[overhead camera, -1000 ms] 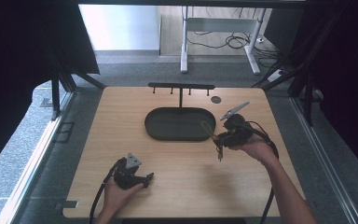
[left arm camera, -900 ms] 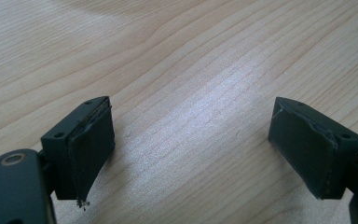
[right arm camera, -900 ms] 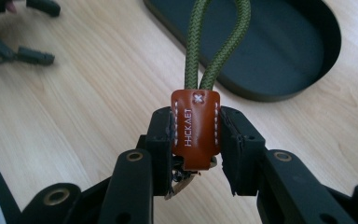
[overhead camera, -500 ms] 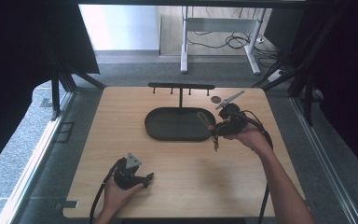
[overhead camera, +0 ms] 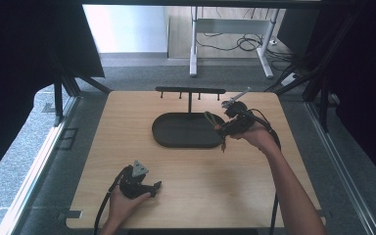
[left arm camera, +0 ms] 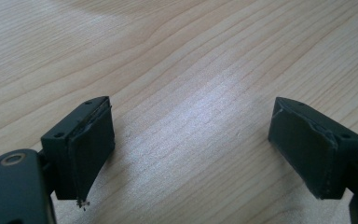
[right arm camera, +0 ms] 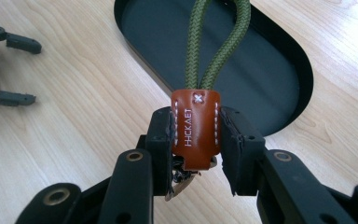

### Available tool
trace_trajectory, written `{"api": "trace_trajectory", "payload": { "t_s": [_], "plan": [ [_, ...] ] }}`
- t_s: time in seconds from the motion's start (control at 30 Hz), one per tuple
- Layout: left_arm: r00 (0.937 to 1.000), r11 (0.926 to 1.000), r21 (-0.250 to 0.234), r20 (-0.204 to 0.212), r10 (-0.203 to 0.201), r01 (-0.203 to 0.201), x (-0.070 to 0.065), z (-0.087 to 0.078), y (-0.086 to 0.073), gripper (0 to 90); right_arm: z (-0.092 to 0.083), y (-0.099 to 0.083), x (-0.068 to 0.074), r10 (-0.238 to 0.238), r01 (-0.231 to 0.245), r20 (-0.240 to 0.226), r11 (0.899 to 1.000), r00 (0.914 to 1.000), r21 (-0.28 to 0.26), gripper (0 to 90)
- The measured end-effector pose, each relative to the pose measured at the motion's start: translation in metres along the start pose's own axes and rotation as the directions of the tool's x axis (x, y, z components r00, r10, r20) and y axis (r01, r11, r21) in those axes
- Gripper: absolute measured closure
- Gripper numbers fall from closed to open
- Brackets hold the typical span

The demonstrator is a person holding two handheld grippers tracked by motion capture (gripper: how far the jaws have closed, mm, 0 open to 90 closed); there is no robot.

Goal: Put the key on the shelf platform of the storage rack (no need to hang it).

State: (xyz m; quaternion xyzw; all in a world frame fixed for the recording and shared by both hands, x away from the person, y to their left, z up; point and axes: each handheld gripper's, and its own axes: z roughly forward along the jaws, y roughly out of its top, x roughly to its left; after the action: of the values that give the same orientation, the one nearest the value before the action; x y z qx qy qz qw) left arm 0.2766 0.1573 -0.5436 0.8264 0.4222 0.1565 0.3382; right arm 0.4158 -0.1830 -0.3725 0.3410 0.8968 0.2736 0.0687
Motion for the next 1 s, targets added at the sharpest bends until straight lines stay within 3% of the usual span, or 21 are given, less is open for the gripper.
{"api": "trace_trajectory", "payload": {
  "t_s": [0.63, 1.0],
  "plan": [
    [1.0, 1.0, 0.003, -0.001, 0.003, -0.003, 0.0, 0.0, 0.0, 14.7, 0.02, 0.03, -0.01, 0.016, -0.016, 0.016, 1.0, 0.9997, 0.011, 66.6],
    [1.0, 1.0, 0.002, -0.001, 0.003, -0.003, 0.0, 0.0, 0.0, 14.7, 0.041, 0.041, -0.021, 0.034, -0.034, 0.017, 0.999, 0.9993, 0.006, 66.6]
  ]
}}
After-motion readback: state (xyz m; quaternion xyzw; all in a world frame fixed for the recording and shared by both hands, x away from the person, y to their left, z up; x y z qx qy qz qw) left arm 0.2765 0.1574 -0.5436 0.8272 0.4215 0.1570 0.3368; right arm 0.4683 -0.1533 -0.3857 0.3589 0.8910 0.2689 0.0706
